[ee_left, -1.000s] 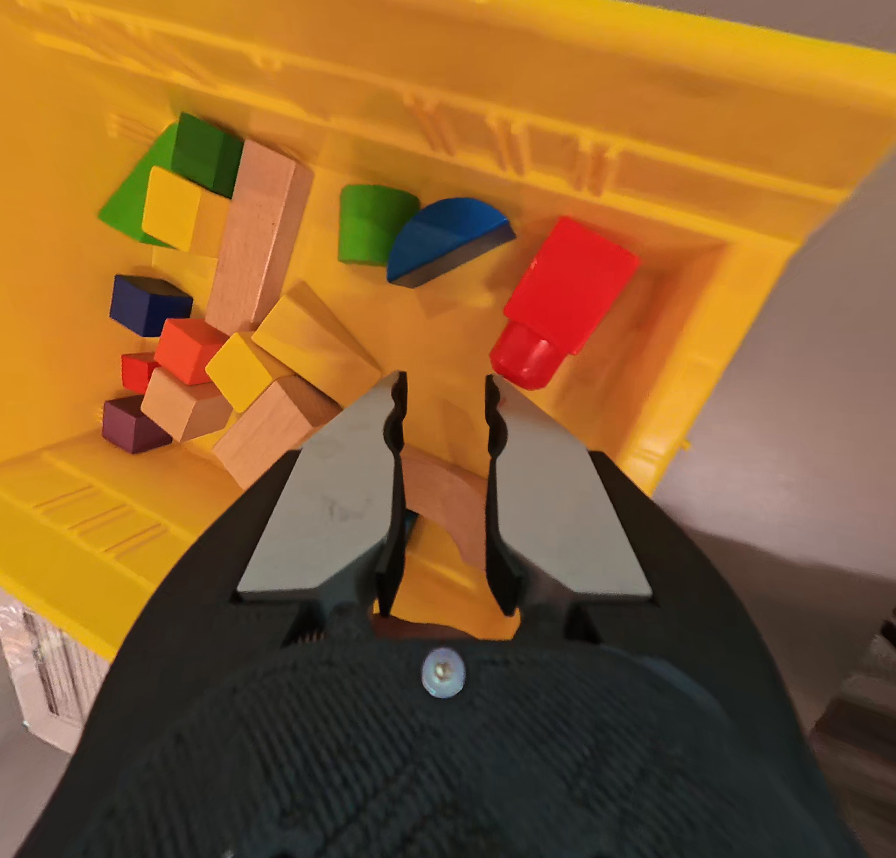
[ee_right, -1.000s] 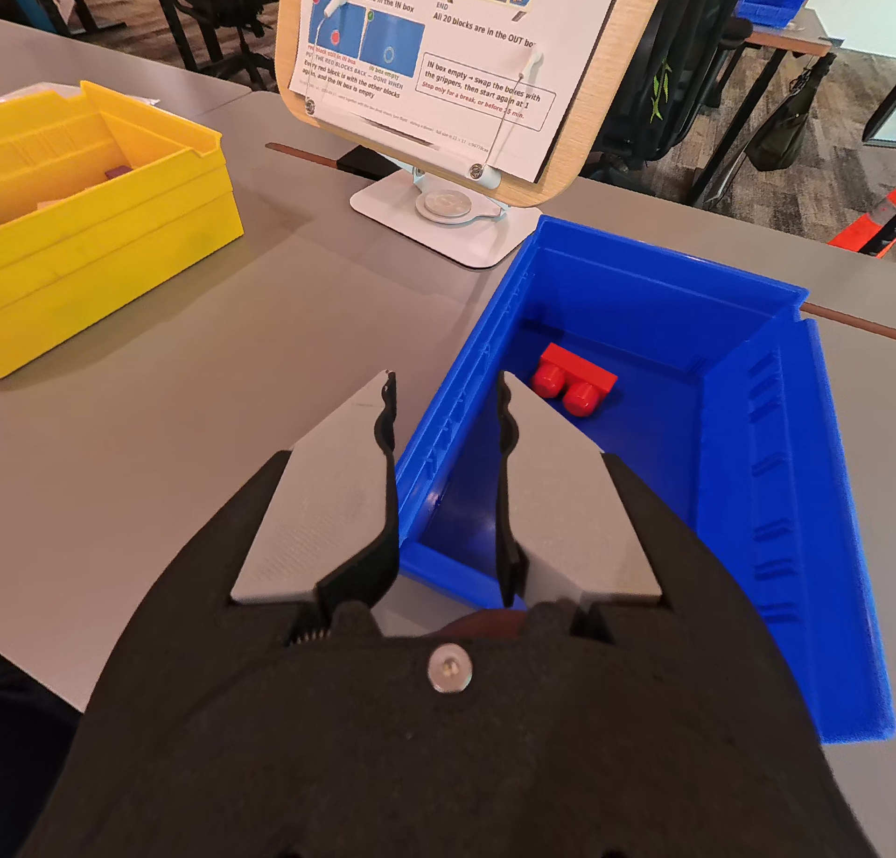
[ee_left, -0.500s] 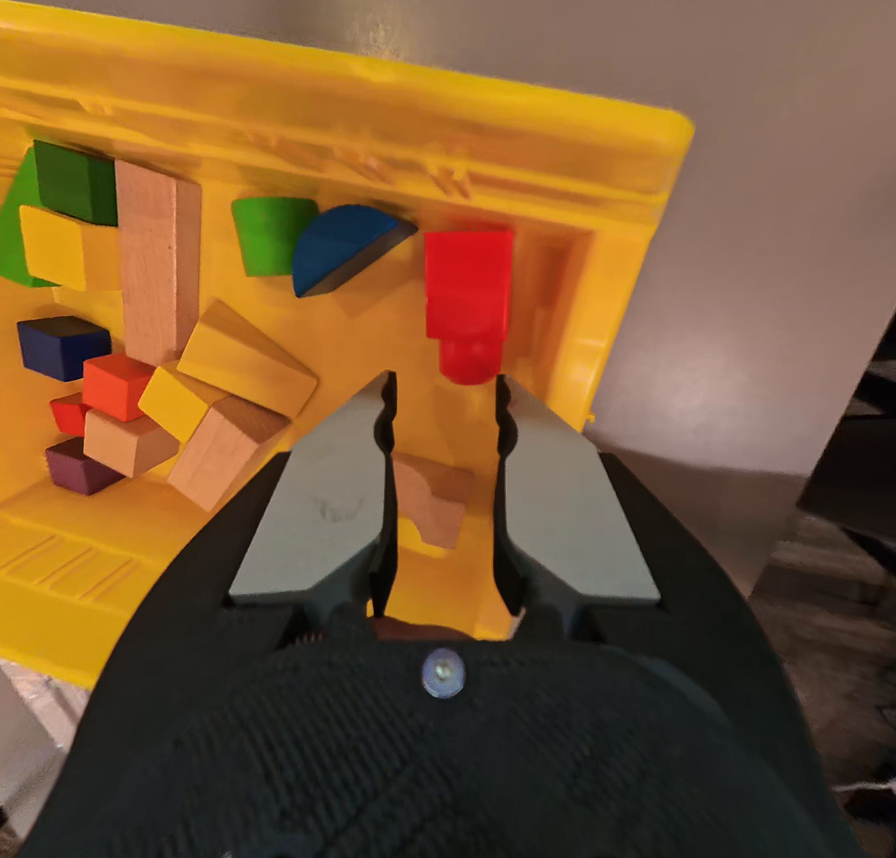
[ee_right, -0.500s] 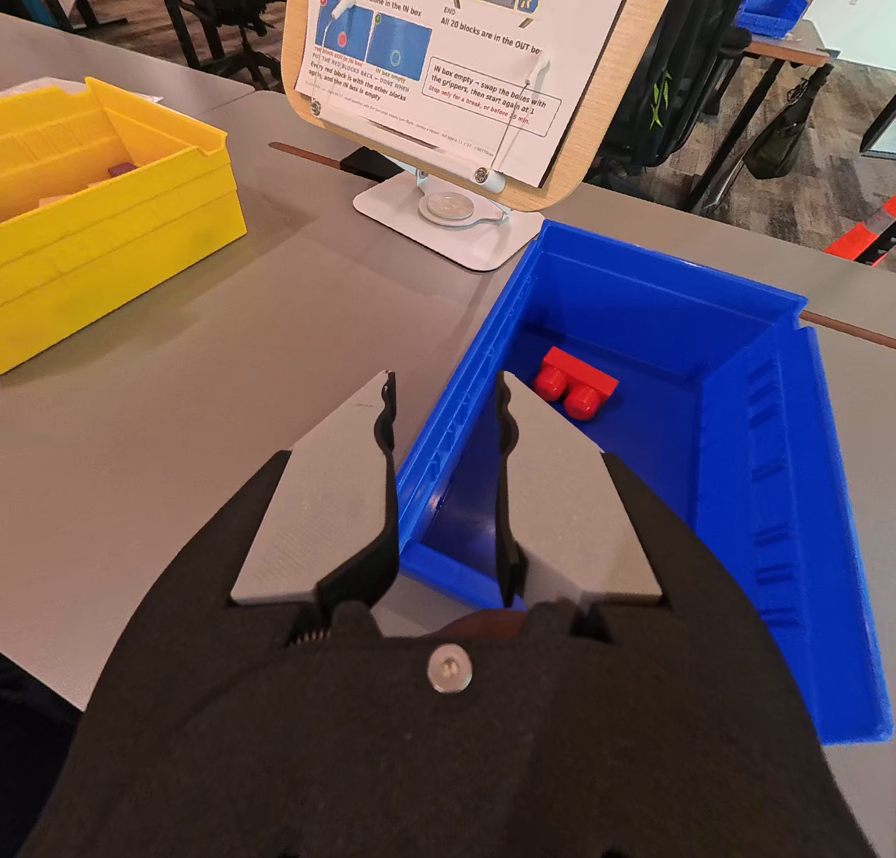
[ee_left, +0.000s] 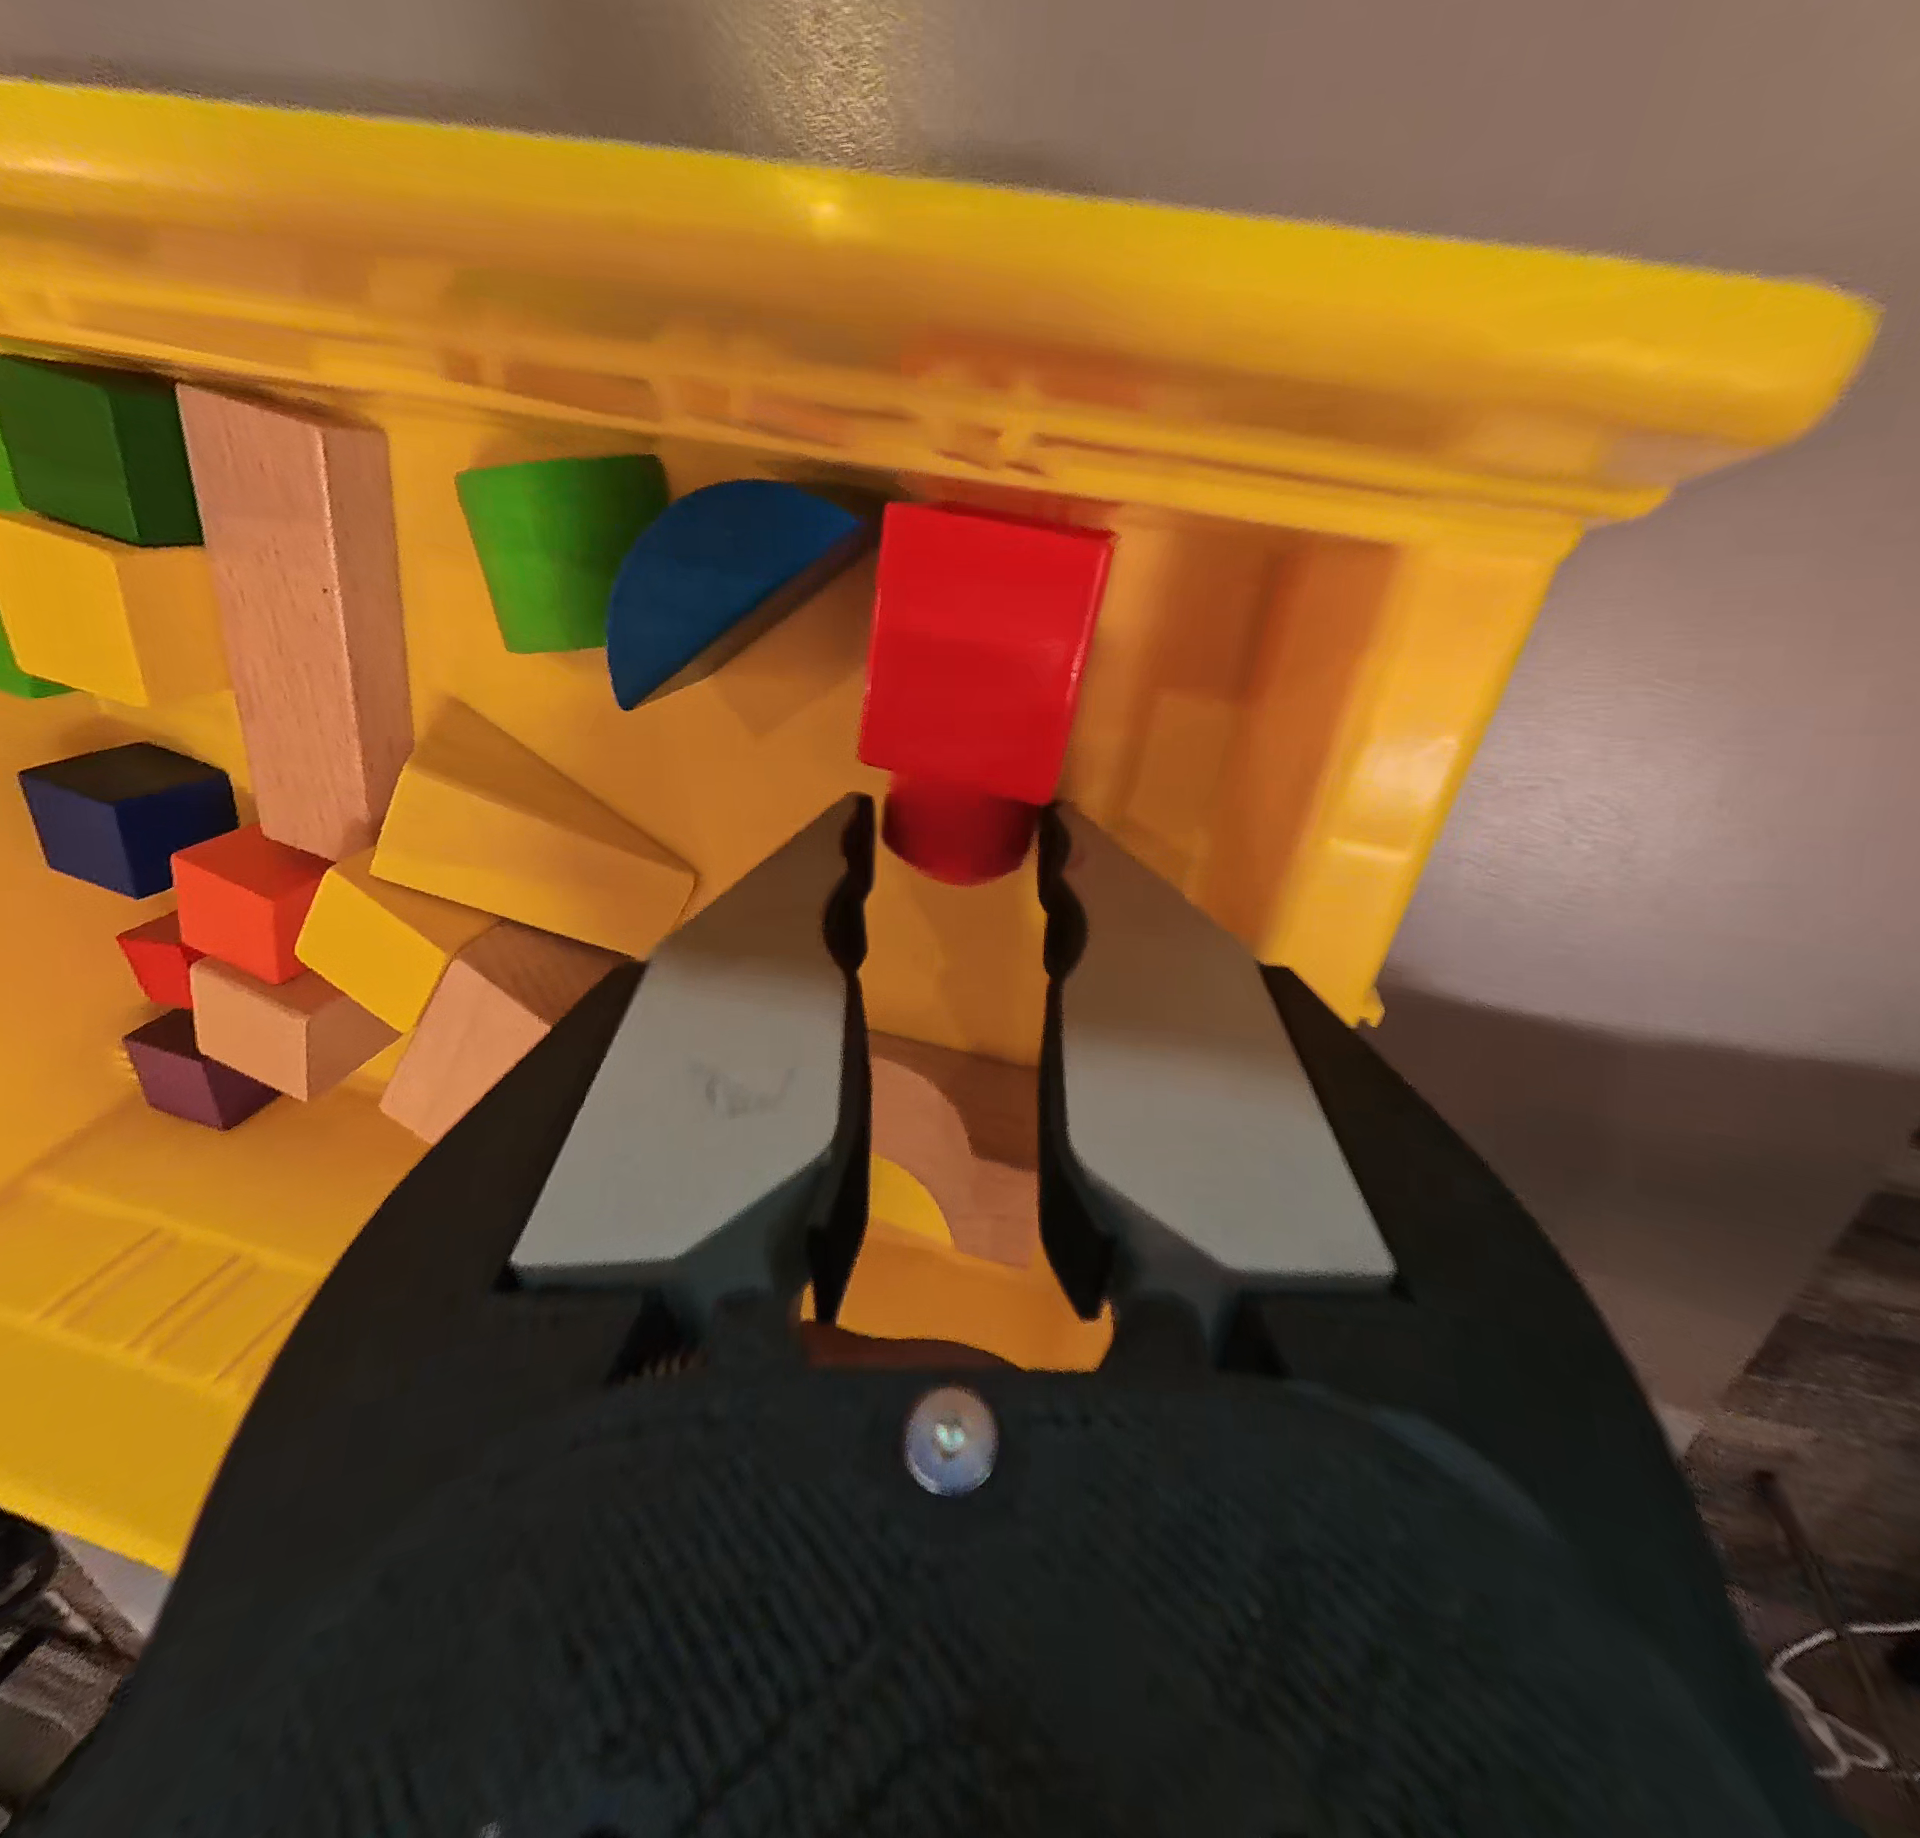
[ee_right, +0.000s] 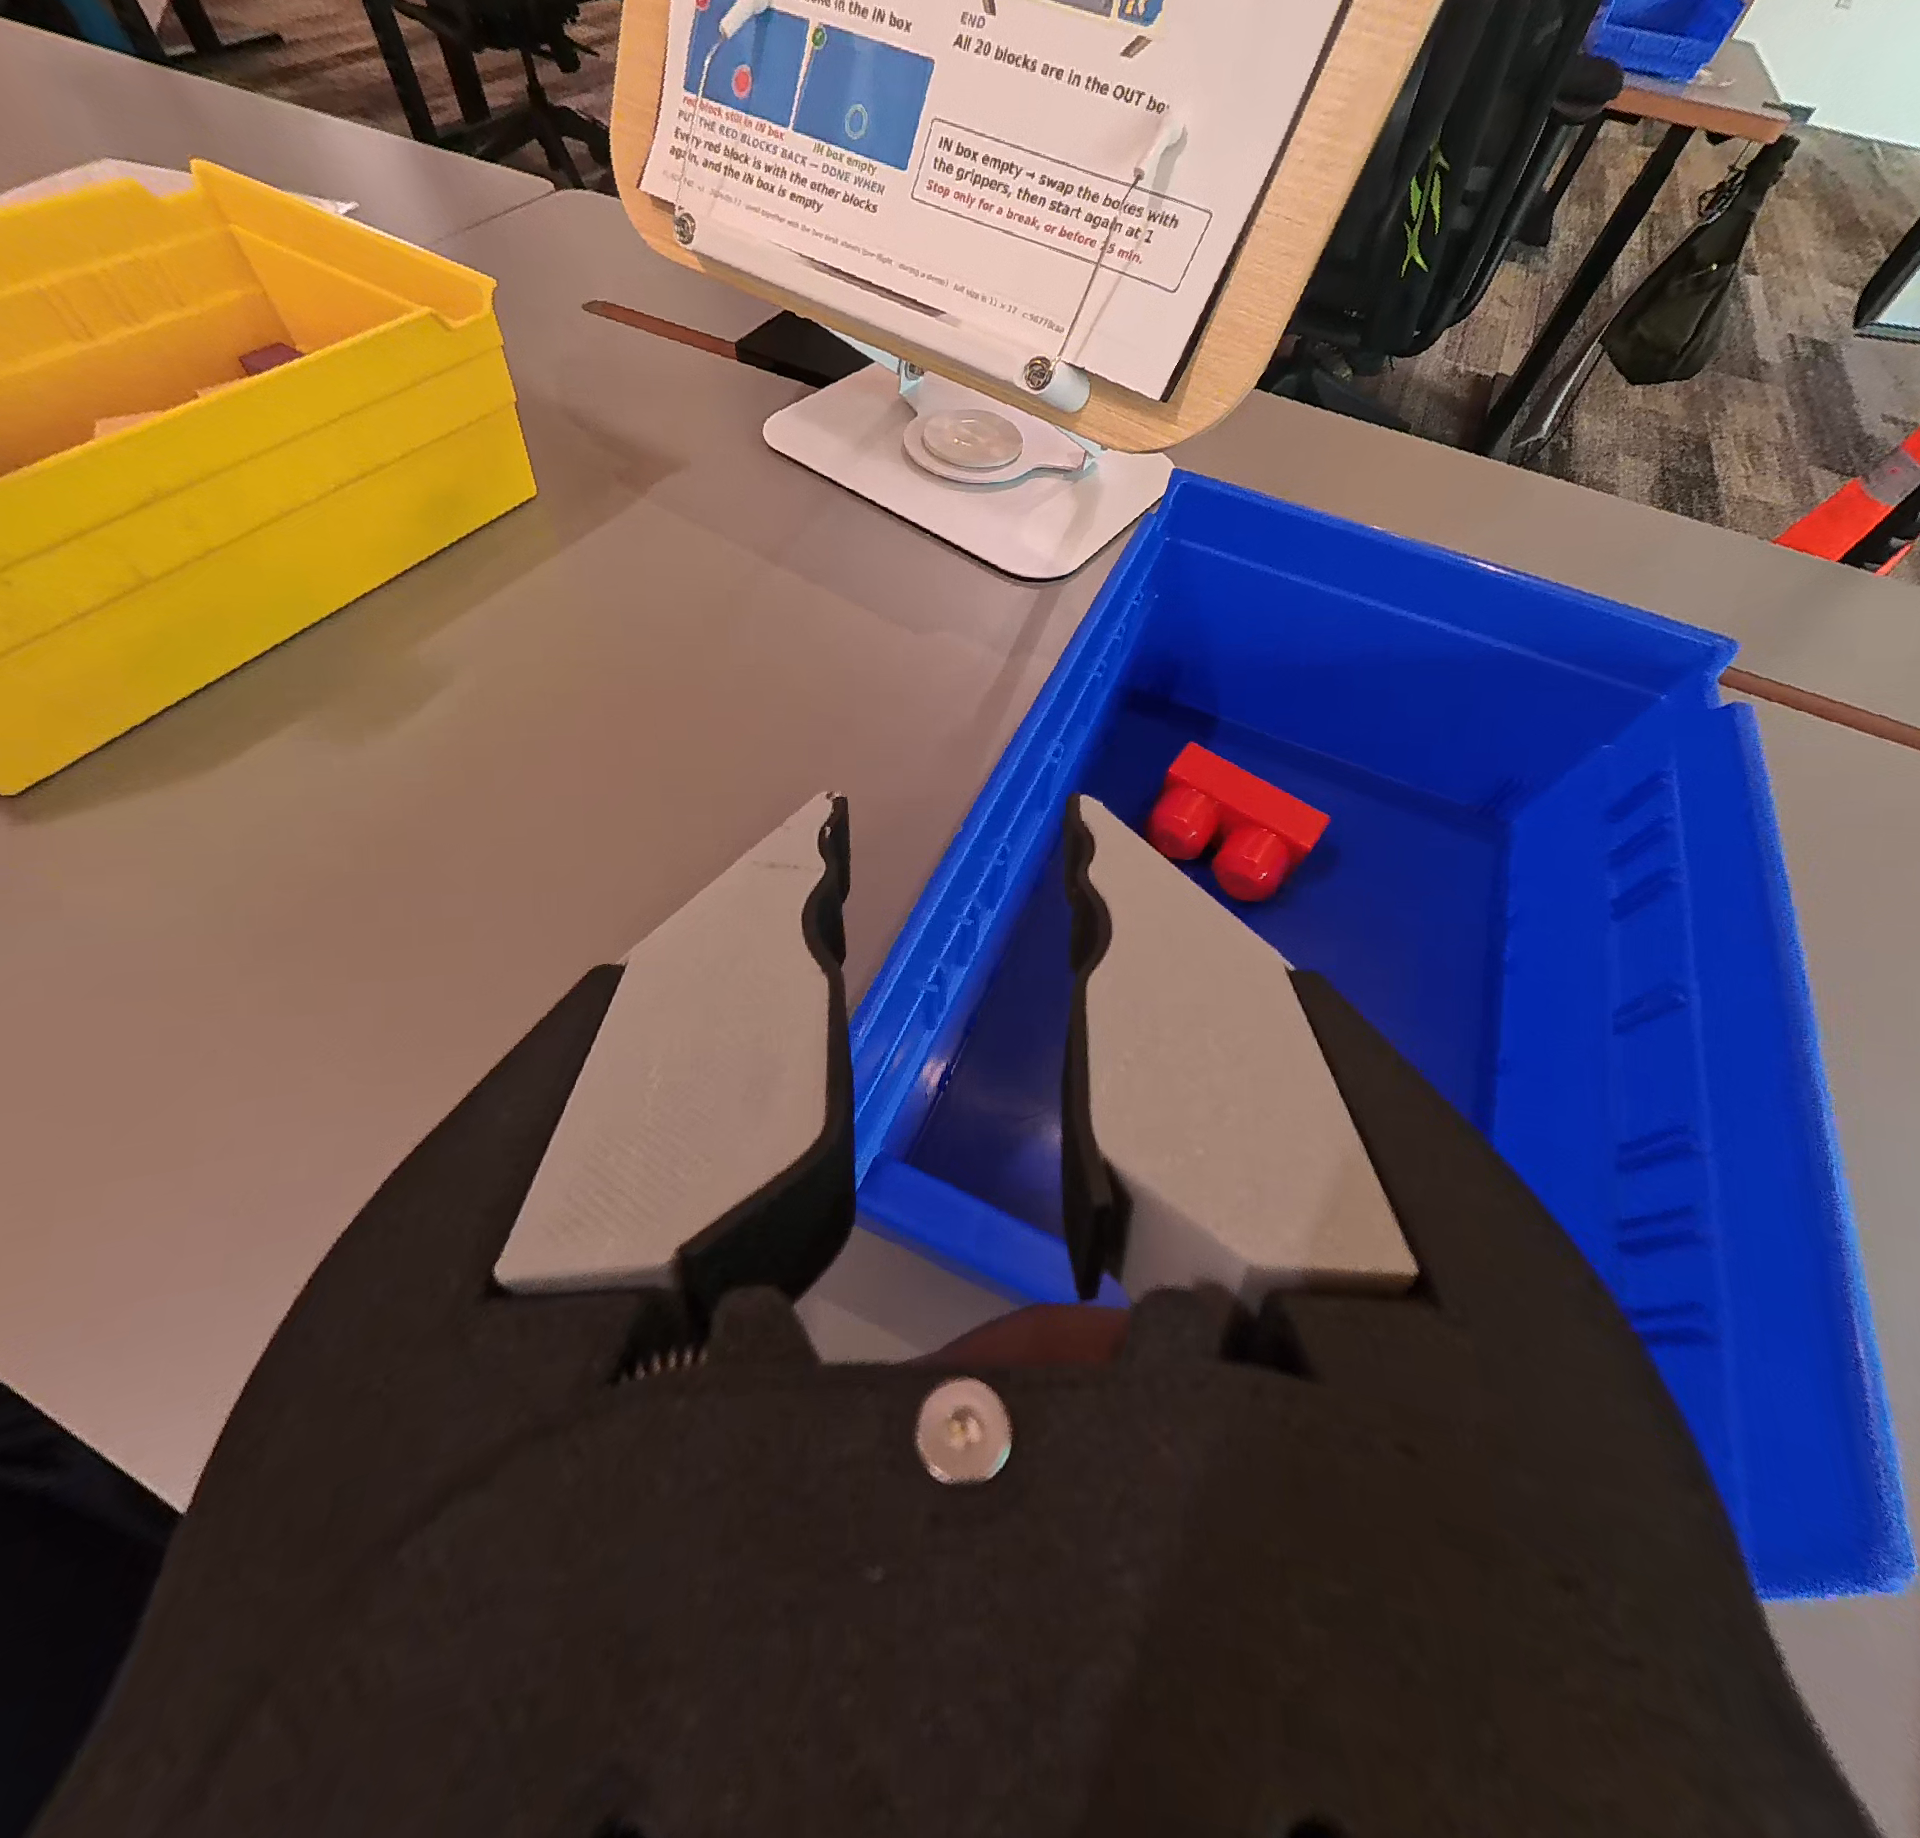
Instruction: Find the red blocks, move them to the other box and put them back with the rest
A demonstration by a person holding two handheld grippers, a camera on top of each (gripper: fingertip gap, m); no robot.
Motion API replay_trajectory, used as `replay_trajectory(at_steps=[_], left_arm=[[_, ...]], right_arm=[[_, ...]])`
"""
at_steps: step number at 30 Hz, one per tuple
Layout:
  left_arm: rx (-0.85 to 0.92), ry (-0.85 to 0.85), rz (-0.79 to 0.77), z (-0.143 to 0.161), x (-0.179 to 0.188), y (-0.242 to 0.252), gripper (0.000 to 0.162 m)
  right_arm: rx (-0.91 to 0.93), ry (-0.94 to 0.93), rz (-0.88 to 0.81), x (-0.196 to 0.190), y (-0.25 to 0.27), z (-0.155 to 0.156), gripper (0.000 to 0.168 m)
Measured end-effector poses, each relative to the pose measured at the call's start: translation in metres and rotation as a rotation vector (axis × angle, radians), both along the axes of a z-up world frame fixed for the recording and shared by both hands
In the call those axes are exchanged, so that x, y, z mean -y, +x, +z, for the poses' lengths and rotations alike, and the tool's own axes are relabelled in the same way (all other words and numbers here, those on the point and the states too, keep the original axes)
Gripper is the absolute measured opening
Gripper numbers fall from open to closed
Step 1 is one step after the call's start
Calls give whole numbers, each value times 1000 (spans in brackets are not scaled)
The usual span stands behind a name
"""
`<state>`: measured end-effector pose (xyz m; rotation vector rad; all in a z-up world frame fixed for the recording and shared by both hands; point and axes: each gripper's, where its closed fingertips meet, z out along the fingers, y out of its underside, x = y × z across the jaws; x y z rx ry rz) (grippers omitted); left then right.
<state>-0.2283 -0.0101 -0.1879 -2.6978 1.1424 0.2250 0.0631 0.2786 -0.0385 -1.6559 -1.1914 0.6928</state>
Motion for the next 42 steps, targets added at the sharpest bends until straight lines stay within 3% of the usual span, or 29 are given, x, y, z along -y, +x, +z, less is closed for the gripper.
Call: replay_trajectory(at_steps=[7, 10, 15, 18, 22, 27, 31, 38, 39, 41, 42], left_arm=[[-59, 89, 20, 11, 2, -16, 27], [55, 368, 122, 46, -15, -22, 27], [291, 973, 313, 135, -32, -23, 26], [491, 1139, 486, 161, -27, -14, 26], [914, 1078, 414, 180, -35, 61, 26], [1102, 975, 198, 193, -46, 157, 26], [1182, 904, 78, 192, -44, 210, 27], [1197, 797, 20, 176, -46, 256, 27], [1185, 779, 16, 171, -47, 261, 27], [1154, 748, 22, 161, -50, 265, 26], [1125, 751, 30, 157, -52, 263, 27]], right_arm=[[11, 12, 14, 5, -3, 0, 39], [-1, 4, 20, 6, -3, 1, 38], [-55, -38, 98, 24, -11, 10, 39], [-81, -53, 170, 44, -18, 17, 39], [-122, -114, 379, 97, -36, 24, 42], [-200, -211, 666, 182, -50, 43, 52], [-277, -286, 818, 227, -47, 60, 61], [-261, -334, 905, 254, -53, 52, 72], [-257, -336, 910, 257, -56, 50, 68], [-247, -308, 908, 259, -60, 45, 37], [-228, -297, 892, 258, -62, 42, 37]])
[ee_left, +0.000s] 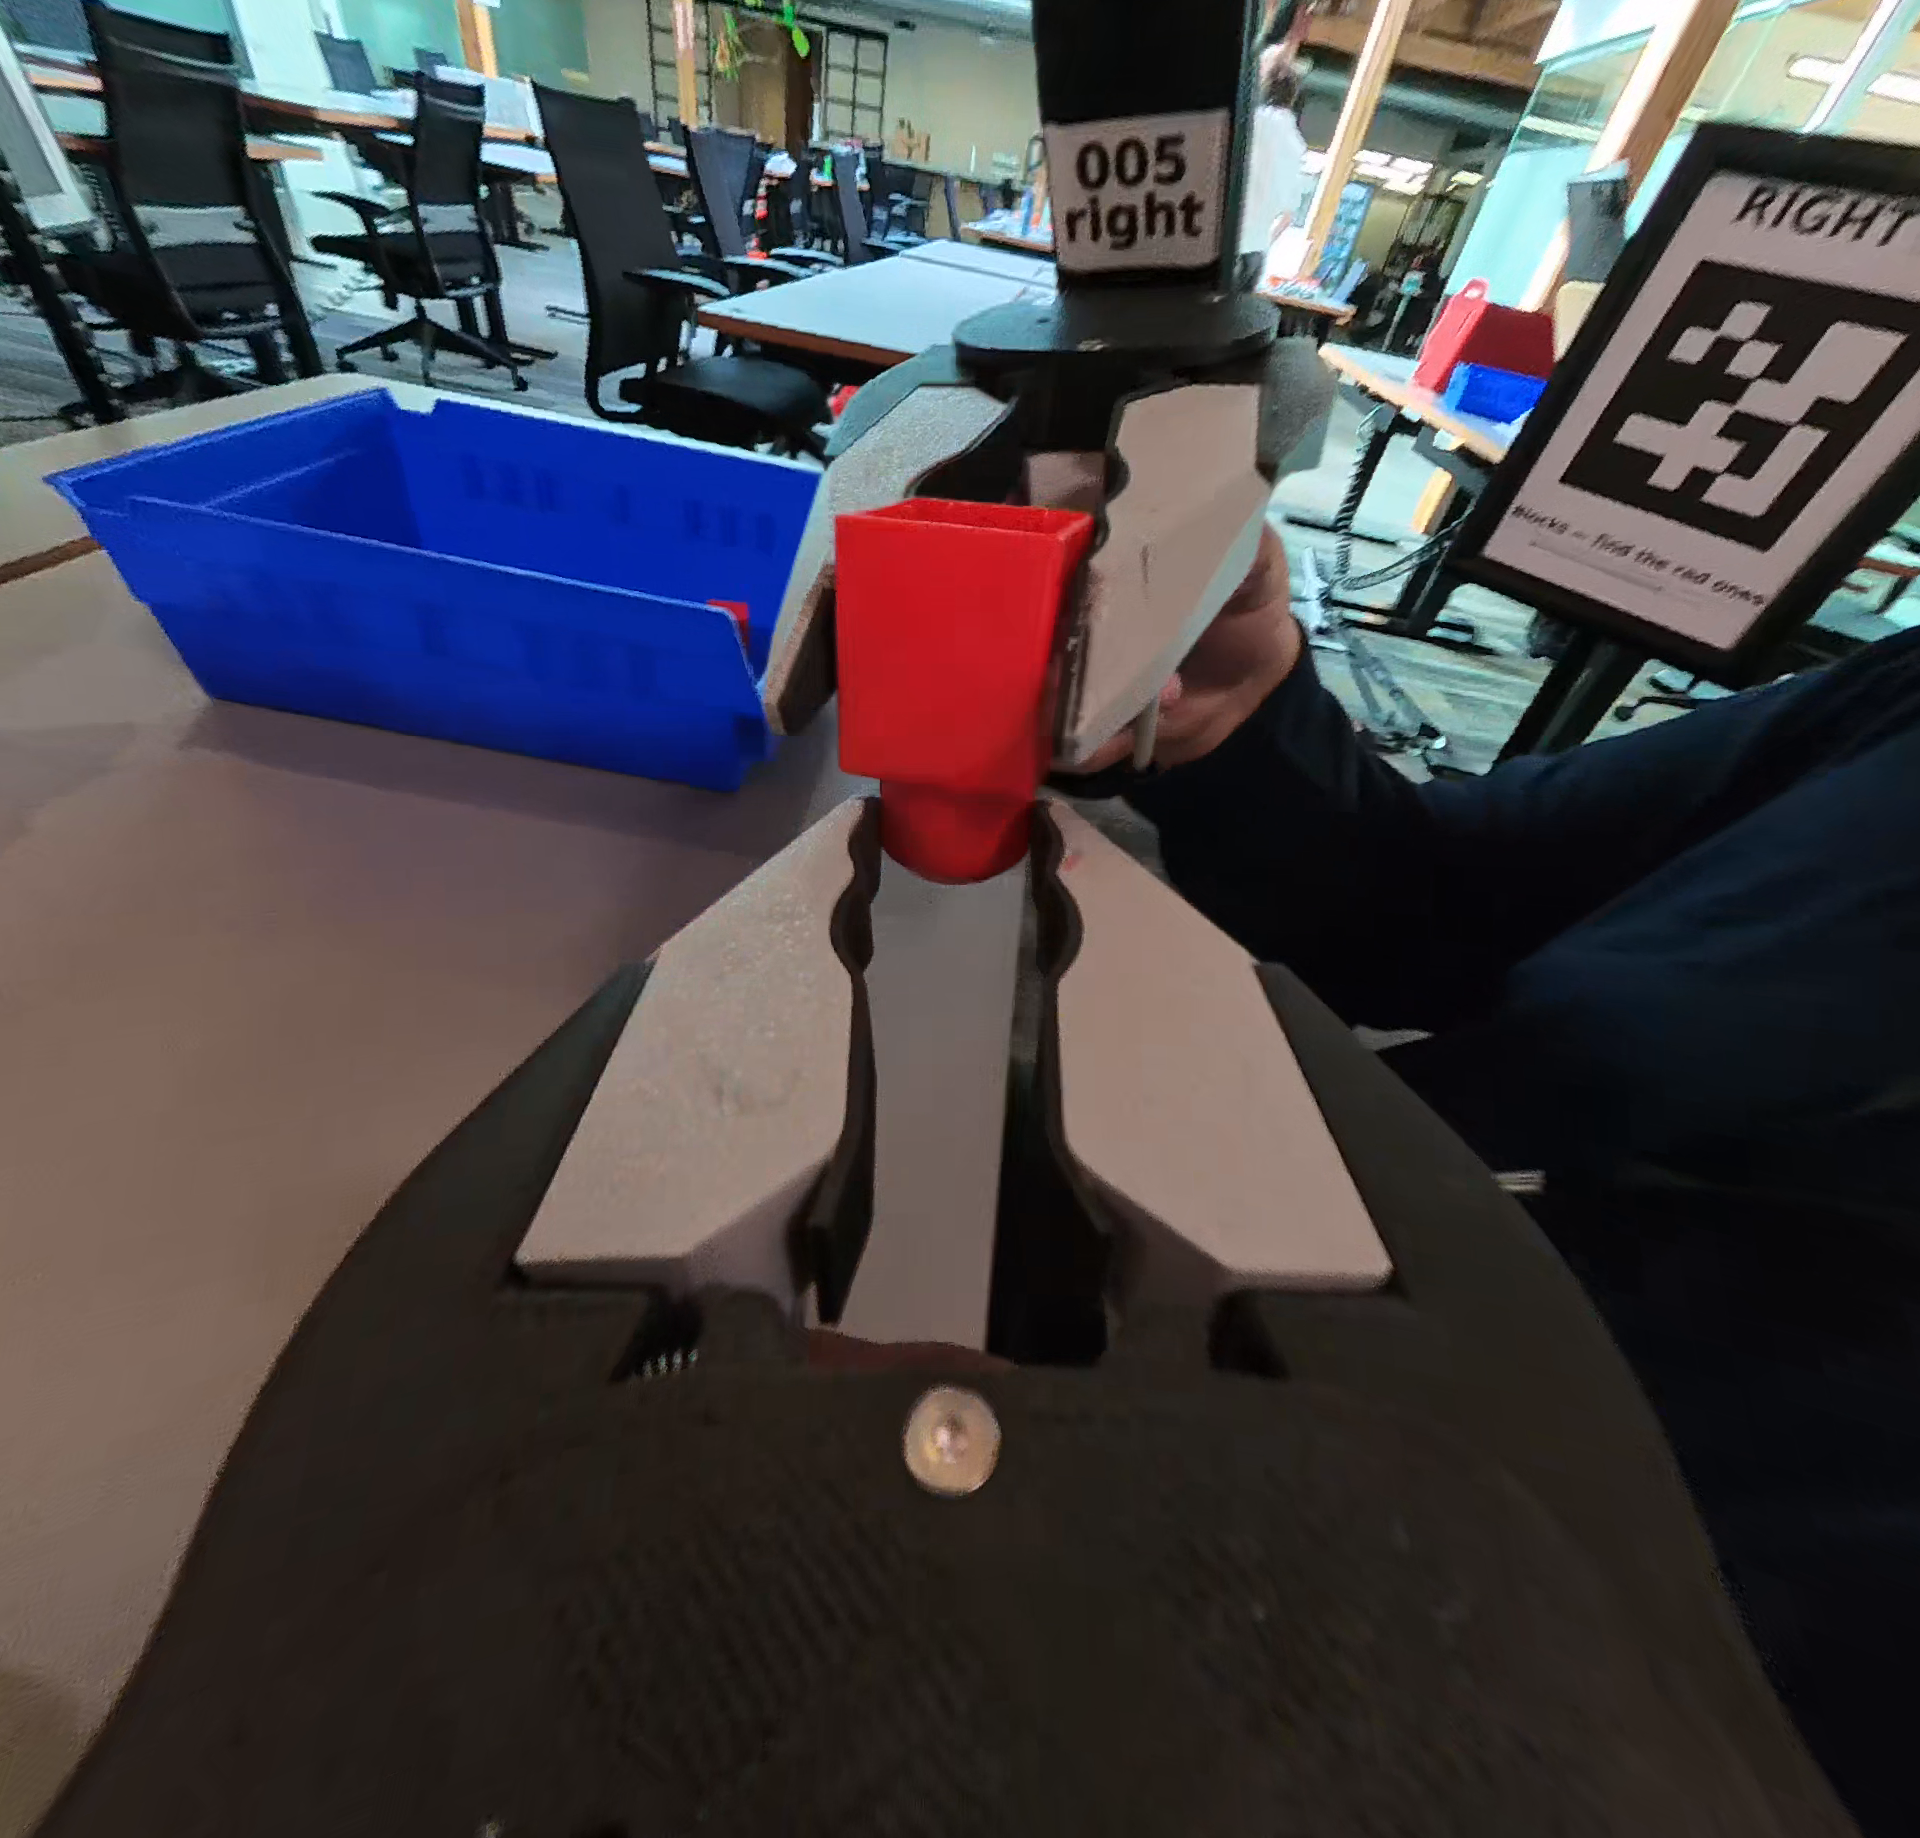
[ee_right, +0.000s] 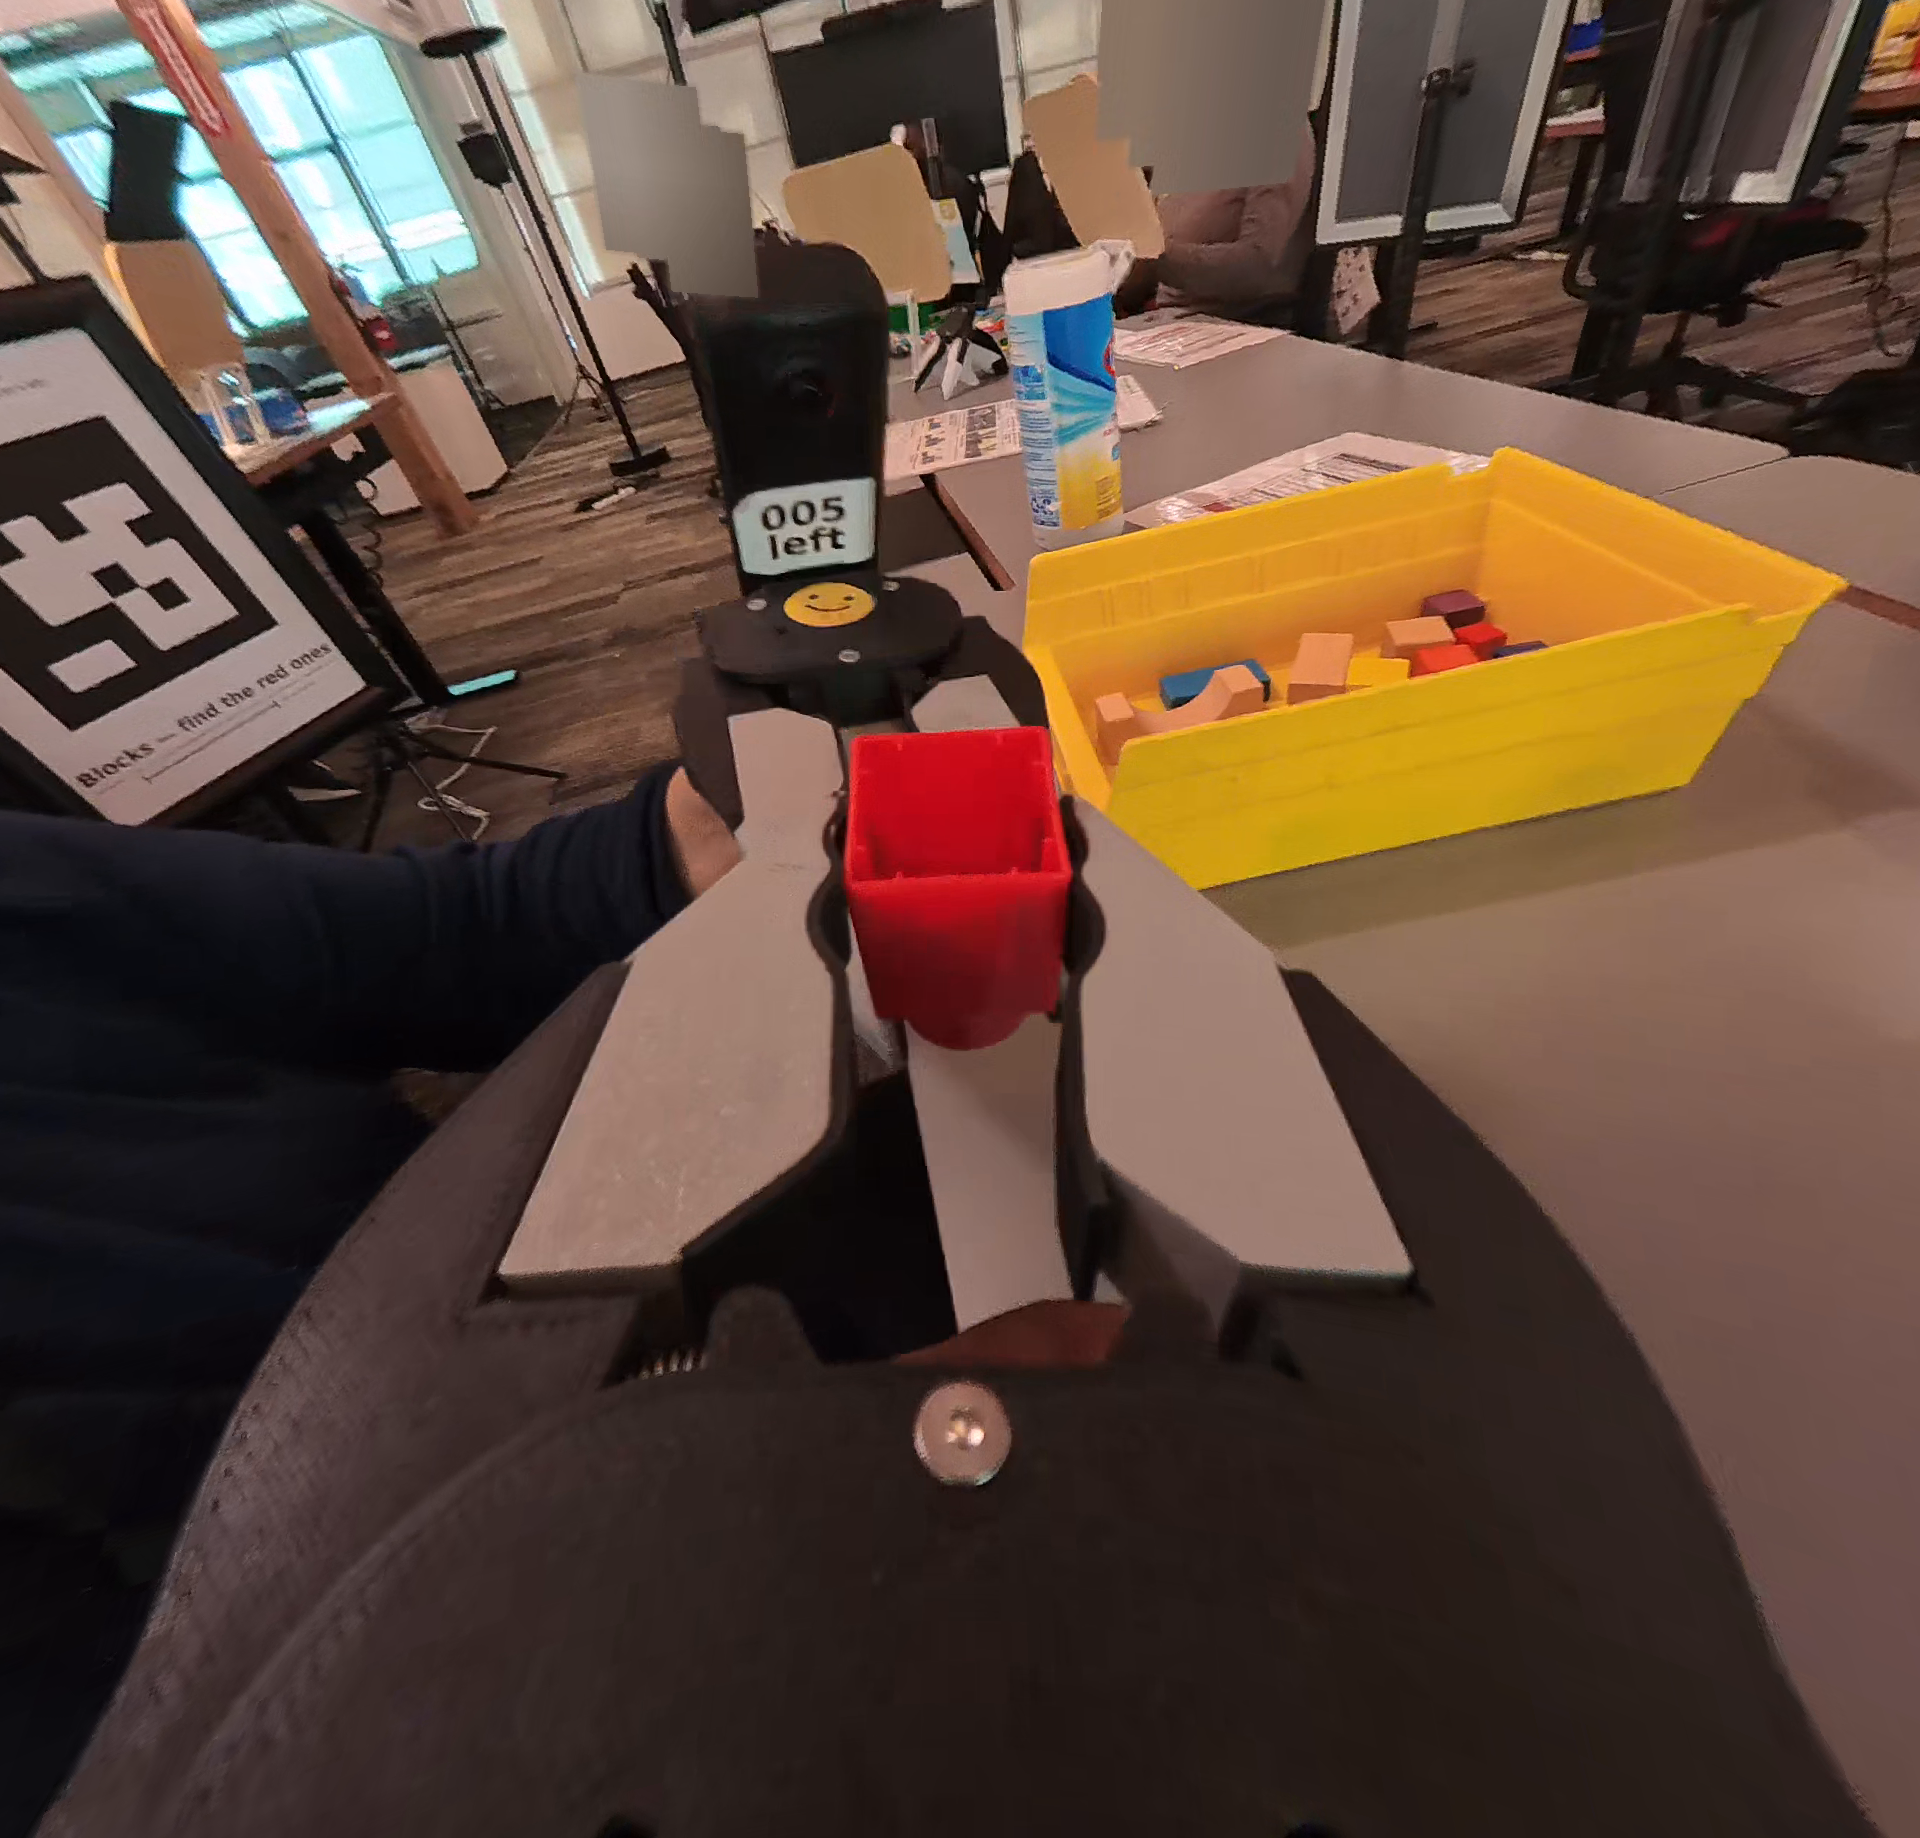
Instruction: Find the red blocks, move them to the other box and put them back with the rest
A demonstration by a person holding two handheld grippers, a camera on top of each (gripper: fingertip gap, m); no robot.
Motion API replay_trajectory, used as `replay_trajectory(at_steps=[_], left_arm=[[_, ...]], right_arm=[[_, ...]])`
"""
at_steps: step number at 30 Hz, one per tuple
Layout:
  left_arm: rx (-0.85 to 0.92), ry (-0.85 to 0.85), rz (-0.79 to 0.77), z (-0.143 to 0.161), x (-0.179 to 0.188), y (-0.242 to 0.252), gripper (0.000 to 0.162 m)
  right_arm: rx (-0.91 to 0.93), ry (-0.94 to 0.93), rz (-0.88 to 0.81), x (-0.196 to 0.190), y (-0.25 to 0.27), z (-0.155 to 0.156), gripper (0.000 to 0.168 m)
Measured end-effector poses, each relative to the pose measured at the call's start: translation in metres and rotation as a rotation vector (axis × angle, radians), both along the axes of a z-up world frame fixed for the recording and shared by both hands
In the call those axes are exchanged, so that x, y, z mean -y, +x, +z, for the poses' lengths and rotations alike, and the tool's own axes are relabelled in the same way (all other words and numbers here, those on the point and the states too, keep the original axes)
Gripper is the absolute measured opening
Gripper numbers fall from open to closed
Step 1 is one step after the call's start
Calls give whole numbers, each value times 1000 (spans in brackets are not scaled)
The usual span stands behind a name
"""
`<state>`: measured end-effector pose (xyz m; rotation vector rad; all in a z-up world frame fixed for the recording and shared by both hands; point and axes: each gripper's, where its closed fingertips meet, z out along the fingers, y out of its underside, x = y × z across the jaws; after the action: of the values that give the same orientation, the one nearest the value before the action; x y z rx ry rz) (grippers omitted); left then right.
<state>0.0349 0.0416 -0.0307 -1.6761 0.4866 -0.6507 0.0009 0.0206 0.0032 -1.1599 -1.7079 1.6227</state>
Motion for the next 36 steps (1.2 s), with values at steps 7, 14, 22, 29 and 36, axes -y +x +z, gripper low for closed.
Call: replay_trajectory(at_steps=[7, 14, 22, 29, 36], left_arm=[[-205, 116, 254, 18, 8, -55, 28], [-157, 214, 397, 53, 30, -101, 23], [-152, 180, 428, 45, 25, -112, 23], [-220, 124, 482, 32, 25, -133, 27], [-714, -284, 686, -53, 52, -213, 31]], right_arm=[[-68, 146, -351, -81, 14, 21, 36], [-447, 376, -961, -212, 117, 100, 36], [101, 154, -1037, -313, 83, -33, 50], [23, 90, -1076, -321, 105, -14, 45], [-77, -9, -1059, -314, 128, 13, 43]])
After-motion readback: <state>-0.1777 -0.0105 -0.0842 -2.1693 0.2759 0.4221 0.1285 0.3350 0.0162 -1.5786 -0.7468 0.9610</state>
